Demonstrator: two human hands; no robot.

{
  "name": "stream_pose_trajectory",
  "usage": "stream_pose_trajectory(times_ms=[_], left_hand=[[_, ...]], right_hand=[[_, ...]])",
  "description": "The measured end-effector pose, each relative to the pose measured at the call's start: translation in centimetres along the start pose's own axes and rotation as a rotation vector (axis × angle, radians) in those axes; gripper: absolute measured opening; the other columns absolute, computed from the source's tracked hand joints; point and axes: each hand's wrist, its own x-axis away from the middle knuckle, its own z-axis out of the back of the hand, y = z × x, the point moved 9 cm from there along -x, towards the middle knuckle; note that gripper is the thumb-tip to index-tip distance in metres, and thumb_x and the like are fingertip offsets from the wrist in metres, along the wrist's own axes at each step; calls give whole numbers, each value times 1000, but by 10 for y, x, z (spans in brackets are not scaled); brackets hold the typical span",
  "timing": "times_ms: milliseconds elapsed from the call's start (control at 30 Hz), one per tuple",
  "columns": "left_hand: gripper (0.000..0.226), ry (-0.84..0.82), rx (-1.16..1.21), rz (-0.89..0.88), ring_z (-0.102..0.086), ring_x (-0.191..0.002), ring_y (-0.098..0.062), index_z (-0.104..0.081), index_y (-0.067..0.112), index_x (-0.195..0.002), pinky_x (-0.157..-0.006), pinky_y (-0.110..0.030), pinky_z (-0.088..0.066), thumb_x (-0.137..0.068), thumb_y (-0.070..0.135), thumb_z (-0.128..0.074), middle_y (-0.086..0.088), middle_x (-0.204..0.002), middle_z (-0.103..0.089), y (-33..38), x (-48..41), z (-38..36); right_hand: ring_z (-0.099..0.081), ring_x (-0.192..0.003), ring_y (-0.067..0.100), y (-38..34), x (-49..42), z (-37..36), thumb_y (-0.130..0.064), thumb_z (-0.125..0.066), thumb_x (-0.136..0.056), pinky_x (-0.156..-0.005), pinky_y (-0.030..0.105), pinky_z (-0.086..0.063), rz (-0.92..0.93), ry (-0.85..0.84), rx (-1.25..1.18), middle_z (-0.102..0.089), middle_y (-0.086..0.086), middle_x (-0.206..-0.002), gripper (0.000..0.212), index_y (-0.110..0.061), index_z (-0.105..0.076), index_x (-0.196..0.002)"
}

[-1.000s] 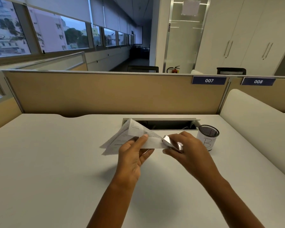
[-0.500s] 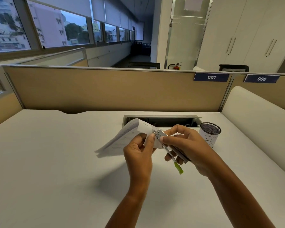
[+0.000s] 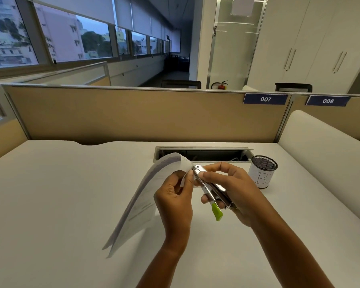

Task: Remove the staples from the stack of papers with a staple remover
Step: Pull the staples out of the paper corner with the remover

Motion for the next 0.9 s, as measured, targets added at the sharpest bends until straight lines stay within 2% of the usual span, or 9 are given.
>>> stream_pose_trajectory(times_ms=[133,267,433,633,733,800,900], left_hand=[[17,40,-38,-30,-62,-69,-11,-66,-2,-86,-66,3,-44,-73,9,-64,-12,-80,-70,2,-1,3],[19,56,-43,-54,-63,-71,-15,-66,-4,-87,-67,1,-45,-72,8,-64,-18,-81,-72,6,-3,3],[19,75,-36,-71,-64,-70,-15,-67,-3,-87,-65,-12,-49,-72,7,-64,-17,-80,-72,10,-5,4],[21,78,39,-30,-64,-76,-13,-66,-3,-91,-69,-3,-48,-73,7,-63,-4,-85,-66,8,-6,5],[11,70,74,19,-64,-68,-3,-65,13,-85,-62,-3,-49,-75,9,-62,7,-78,-66,3,-7,6],[14,77,86,28,-62,-64,1,-61,21,-83,-61,-1,-47,-76,9,-61,17,-74,-61,4,-8,7],[14,67,77,3,-60,-72,1,-63,10,-91,-65,2,-45,-77,8,-61,13,-81,-61,7,-9,8]], right_hand=[[-62,-38,10,1,0,-2,-15,-57,-85,-32,12,-41,6,14,-46,-69,-5,-52,4,-15,-58,-81],[-61,-38,10,-1,0,-5,-14,-56,-86,-32,12,-41,51,61,-108,-67,2,-62,3,-12,-59,-86],[-60,-36,10,0,0,-9,-13,-55,-87,-32,13,-42,72,87,-187,-65,4,-62,12,-5,-60,-94],[-61,-39,10,8,-2,-14,-16,-54,-87,-41,18,-48,46,92,-254,-67,0,-58,12,-8,-62,-89],[-62,-40,11,3,-1,-14,-16,-55,-87,-36,16,-47,79,67,-181,-67,1,-61,9,-10,-61,-89],[-63,-40,11,-3,0,-14,-16,-57,-86,-34,13,-43,109,47,-118,-68,0,-62,3,-14,-60,-85],[-64,-41,9,-8,1,-12,-16,-57,-85,-35,12,-43,124,29,-41,-68,1,-69,3,-14,-58,-87]])
